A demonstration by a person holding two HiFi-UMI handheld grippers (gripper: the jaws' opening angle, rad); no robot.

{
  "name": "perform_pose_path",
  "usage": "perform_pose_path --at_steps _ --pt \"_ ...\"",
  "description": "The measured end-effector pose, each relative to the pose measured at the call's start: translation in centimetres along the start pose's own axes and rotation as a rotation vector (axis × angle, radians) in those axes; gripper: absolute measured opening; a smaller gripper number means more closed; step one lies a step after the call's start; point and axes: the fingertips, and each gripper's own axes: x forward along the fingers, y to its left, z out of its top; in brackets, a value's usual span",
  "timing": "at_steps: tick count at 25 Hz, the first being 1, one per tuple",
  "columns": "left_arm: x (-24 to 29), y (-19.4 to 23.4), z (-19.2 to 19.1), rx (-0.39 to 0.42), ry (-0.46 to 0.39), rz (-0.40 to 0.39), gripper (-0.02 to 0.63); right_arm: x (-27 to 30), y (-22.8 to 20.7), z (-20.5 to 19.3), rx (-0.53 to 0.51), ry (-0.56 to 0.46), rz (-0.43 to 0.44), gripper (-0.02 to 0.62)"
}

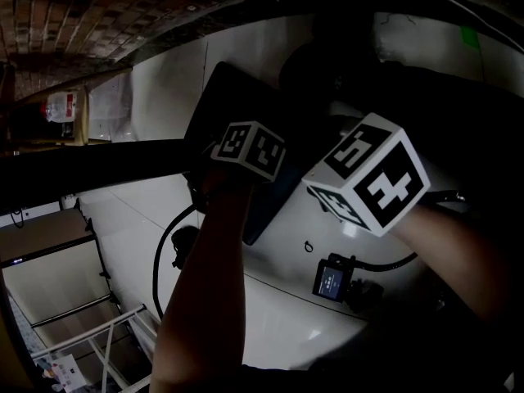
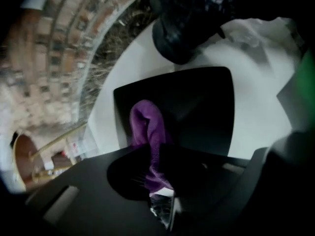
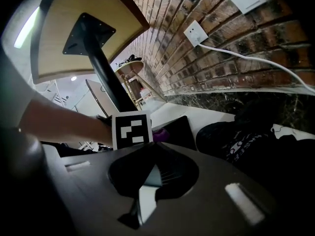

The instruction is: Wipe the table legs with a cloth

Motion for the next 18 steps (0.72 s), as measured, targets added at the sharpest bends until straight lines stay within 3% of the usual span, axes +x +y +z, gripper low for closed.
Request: perform_pose_path --at_steps 6,9,12,16,18 --pt "-2.3 0.1 -4.3 -0.112 -0.130 0.059 0.063 -1.0 3.4 -0.3 -0.126 0.041 0.036 0.002" --pt "-4.6 -0.3 -5.6 -0.172 -0.247 0.047 0.063 -1.8 5.1 0.7 -0.172 0.035 0.057 0.002" --pt "-7.5 -2.1 -6.6 -0.260 -0.386 -0.007 0.061 -2.7 6.4 1.6 -0.213 0.031 0.061 0.002" --pt "-11.8 -4.9 -7.6 -0.470 -0.655 -0.151 0.060 -3.9 7.6 1.0 -0.220 0.044 0.064 0.002" --pt "-13.9 -5.8 -8.5 -0.547 -0.769 -0.180 0.060 -4.4 8.1 0.2 -0.230 0.064 0.069 0.002"
